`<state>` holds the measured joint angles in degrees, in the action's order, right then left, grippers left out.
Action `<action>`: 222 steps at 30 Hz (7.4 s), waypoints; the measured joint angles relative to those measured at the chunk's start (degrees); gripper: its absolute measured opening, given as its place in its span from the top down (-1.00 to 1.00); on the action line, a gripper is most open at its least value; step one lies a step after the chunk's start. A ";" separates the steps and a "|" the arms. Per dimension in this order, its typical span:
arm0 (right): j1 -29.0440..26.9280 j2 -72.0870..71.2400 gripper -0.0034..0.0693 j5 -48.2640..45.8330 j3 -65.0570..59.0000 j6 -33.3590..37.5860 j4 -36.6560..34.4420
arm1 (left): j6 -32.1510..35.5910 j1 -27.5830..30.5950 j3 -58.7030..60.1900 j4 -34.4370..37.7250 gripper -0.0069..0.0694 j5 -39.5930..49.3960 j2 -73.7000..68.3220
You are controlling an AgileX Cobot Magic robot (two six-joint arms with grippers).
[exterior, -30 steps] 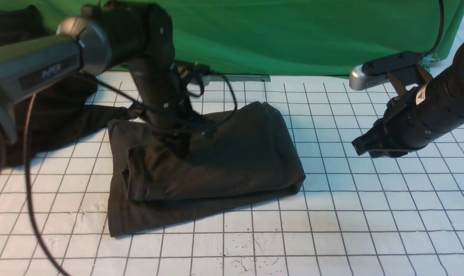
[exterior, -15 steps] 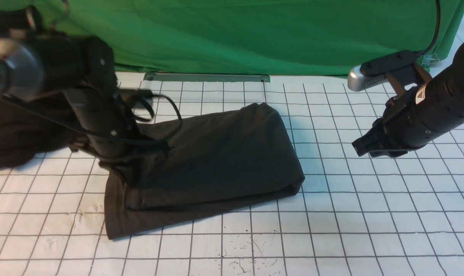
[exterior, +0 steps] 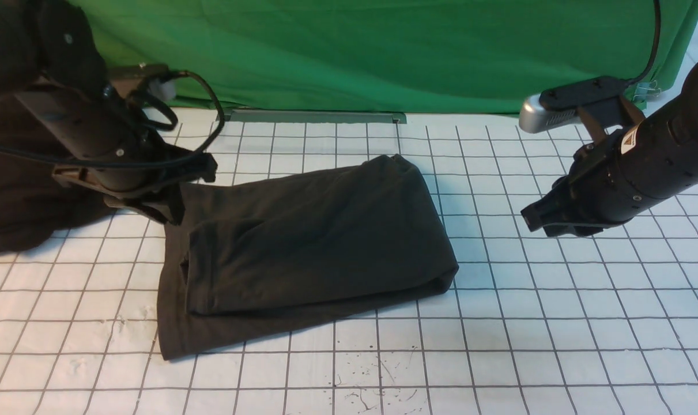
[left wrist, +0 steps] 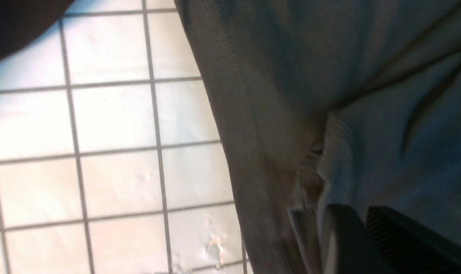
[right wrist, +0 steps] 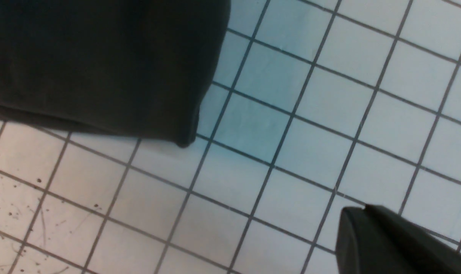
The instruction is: Fold a long-sleeved shirt over a white checkered tablecloth.
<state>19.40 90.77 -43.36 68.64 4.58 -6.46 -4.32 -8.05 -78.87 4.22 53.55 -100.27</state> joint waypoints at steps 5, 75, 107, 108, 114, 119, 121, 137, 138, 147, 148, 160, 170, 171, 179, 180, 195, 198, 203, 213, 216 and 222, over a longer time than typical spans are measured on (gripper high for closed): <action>0.00 0.00 0.92 0.00 0.00 0.89 -0.22 | 0.77 0.00 0.08 2.48 -0.08 -1.82 -3.96; 6.25 33.24 0.91 -14.99 26.48 14.04 -16.51 | 1.10 -2.05 12.98 7.46 0.84 -8.16 -1.67; 3.97 51.00 0.90 -15.95 63.04 8.71 -14.95 | -0.16 -0.58 15.28 7.34 0.84 -7.58 3.88; 3.77 50.27 0.89 -16.37 63.65 8.52 -14.32 | -0.16 -0.58 15.28 7.06 0.84 -7.29 4.70; -0.24 41.42 0.88 -23.14 66.44 6.80 -9.53 | -0.16 -0.58 15.28 5.37 0.83 -5.27 13.04; -5.67 32.58 0.88 -25.19 61.10 5.64 -8.29 | -2.08 -0.58 16.43 0.35 0.83 -1.16 26.08; -7.29 28.86 0.88 -25.35 55.42 5.76 -7.97 | -2.77 -0.58 17.74 -0.37 0.83 -0.35 29.37; -8.65 -16.40 0.89 1.86 -0.22 9.26 -9.17 | -4.53 -0.58 40.13 11.19 0.83 -0.27 71.58; -8.65 -20.56 0.89 4.38 -3.34 9.31 -9.23 | -4.52 -0.58 41.34 11.57 0.83 -1.81 74.43; -5.12 -50.08 0.89 31.48 -20.02 15.96 -9.64 | -4.52 -0.58 43.35 11.38 0.83 -5.09 82.12; -4.43 -54.27 0.89 34.03 -22.29 15.90 -9.77 | -4.41 -0.58 43.35 11.37 0.83 -5.09 82.17; -3.40 -90.33 0.88 42.72 -41.78 14.55 -10.02 | -2.98 -0.58 43.42 11.15 0.83 -5.09 82.17; -3.45 -90.09 0.75 42.62 -42.19 14.55 -10.02 | -0.68 -0.58 43.42 10.89 0.82 -6.33 82.29; -3.45 -90.09 0.75 42.62 -42.19 14.55 -10.02 | -0.68 -0.58 43.42 10.89 0.82 -6.42 82.29; -3.45 -90.09 0.69 42.62 -42.19 14.55 -10.02 | -0.25 -0.58 43.42 10.76 0.81 -7.63 82.29; -3.45 -90.09 0.69 42.62 -42.19 14.55 -10.02 | -0.25 -0.58 43.42 10.76 0.81 -7.63 82.29; -3.45 -90.09 0.60 42.57 -42.19 14.55 -10.02 | 8.52 3.10 51.14 5.50 0.81 -26.55 87.70; -3.45 -90.09 0.57 42.57 -42.19 14.55 -10.02 | 9.01 6.89 59.93 2.08 0.81 -36.83 94.10; -3.45 -90.09 0.54 42.57 -42.19 14.55 -10.02 | 9.01 9.75 72.23 -1.37 0.81 -47.36 99.40; -3.45 -90.09 0.45 42.65 -42.19 14.55 -10.02 | 9.01 9.91 79.30 -2.57 0.81 -41.10 100.20; -3.45 -90.09 0.42 42.65 -42.19 14.55 -10.02 | 9.01 9.91 79.30 -2.51 0.81 -40.79 100.20; -3.45 -90.09 0.37 42.65 -42.19 14.55 -10.02 | 9.03 9.91 79.30 -2.51 0.81 -40.79 100.20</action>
<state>15.95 0.69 -0.71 26.45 19.13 -16.49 4.71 1.86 0.43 1.71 12.76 -0.07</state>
